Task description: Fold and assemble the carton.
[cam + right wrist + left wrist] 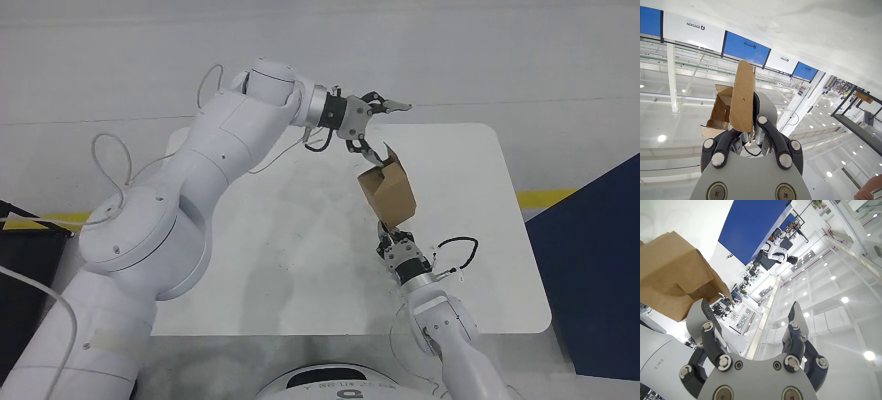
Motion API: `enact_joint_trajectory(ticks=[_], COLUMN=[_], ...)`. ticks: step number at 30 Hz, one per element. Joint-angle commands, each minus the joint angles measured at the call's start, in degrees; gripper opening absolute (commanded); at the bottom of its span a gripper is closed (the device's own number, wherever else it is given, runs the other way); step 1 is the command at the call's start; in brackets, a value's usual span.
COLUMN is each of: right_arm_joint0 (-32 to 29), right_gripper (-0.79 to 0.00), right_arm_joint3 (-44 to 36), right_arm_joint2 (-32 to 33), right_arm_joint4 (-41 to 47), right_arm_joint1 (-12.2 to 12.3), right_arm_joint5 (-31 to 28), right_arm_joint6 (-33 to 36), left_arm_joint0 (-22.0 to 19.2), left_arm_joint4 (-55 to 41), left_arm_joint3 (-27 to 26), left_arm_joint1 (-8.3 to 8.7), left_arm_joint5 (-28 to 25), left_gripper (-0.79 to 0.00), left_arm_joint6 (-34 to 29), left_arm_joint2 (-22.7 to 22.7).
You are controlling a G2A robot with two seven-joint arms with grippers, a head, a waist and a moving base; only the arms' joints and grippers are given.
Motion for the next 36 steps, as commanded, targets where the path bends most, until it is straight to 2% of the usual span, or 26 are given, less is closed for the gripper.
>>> enact_joint_trajectory(ticks=[1, 6, 11, 18, 22, 36], right_arm_joint0=[0.0, -0.1, -0.1, 0.1, 0.3, 0.8], right_gripper=[-0.785, -0.785, -0.785, -0.785, -0.785, -0.785], right_arm_joint3=[0.0, -0.1, -0.1, -0.1, 0.0, 0.4], right_arm_joint2=[0.0, 0.1, 0.3, 0.6, 0.6, 0.6], right_arm_joint4=[-0.3, -0.6, -0.6, -0.4, -0.3, 0.1], right_arm_joint1=[0.0, 0.0, 0.0, 0.0, -0.1, -0.2], right_arm_joint5=[0.0, 0.0, 0.1, 0.4, 0.5, 0.1], right_arm_joint6=[0.2, 0.4, 0.6, 0.7, 0.5, 0.0], left_arm_joint0=[0.6, 1.5, 1.6, 1.6, 1.7, 1.5], left_arm_joint4=[0.4, 1.6, 3.7, 5.8, 6.8, 8.3], left_arm_joint3=[0.2, 1.2, 2.1, 3.2, 3.4, 3.2], left_arm_joint1=[-0.49, -1.55, -2.36, -3.13, -3.33, -3.00], left_arm_joint5=[-0.4, -0.2, 0.5, 0.0, -0.6, -2.1], left_gripper=[0.000, -0.006, -0.071, -0.225, -0.299, -0.413], left_arm_joint6=[0.6, 0.3, -1.0, -2.4, -3.0, -4.6], left_arm_joint2=[-0.3, -0.9, -1.1, -1.8, -1.7, 0.4])
